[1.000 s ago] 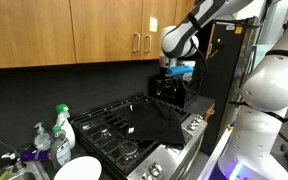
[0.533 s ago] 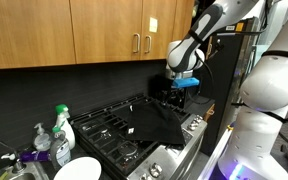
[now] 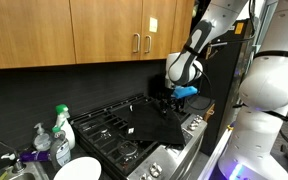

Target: Fold the black towel into half diagonally from bottom to top, fold the black towel into half diagonally from left to right

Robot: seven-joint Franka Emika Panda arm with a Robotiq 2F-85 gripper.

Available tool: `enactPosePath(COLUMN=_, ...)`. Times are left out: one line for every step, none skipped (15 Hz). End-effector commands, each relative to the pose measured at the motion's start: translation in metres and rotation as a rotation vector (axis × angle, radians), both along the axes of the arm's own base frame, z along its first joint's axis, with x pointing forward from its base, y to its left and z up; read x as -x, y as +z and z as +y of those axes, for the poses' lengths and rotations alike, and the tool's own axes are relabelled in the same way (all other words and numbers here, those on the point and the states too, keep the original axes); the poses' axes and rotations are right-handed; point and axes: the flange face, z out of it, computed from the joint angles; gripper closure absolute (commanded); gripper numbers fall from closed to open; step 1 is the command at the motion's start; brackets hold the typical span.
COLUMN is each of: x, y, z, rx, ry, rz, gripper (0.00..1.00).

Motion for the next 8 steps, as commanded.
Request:
enactPosePath(x=0.004, y=-0.021, z=0.002, rx=0.021, ry=-0.002, rz=0.037, gripper=0.00)
enactPosePath(x=0.005, y=-0.024, z=0.003, rx=0.022, ry=0.005, rz=0.041, gripper=0.00)
enactPosePath(x=0.006, y=-0.028, z=0.004, rx=0.024, ry=0.006, rz=0.044, gripper=0.00)
enactPosePath(x=0.006, y=-0.031, z=0.004, rx=0.021, ry=0.013, rz=0.045, gripper=0.00)
enactPosePath(x=0.006, y=-0.035, z=0.004, rx=0.018, ry=0.008, rz=0.045, gripper=0.00)
enactPosePath(x=0.007, y=-0.038, z=0.004, rx=0.016, ry=0.004, rz=0.049, gripper=0.00)
enactPosePath(x=0.008, y=-0.041, z=0.004, rx=0.014, ry=0.001, rz=0.052, gripper=0.00)
enactPosePath(x=0.009, y=-0.044, z=0.003, rx=0.014, ry=-0.007, rz=0.063, gripper=0.00)
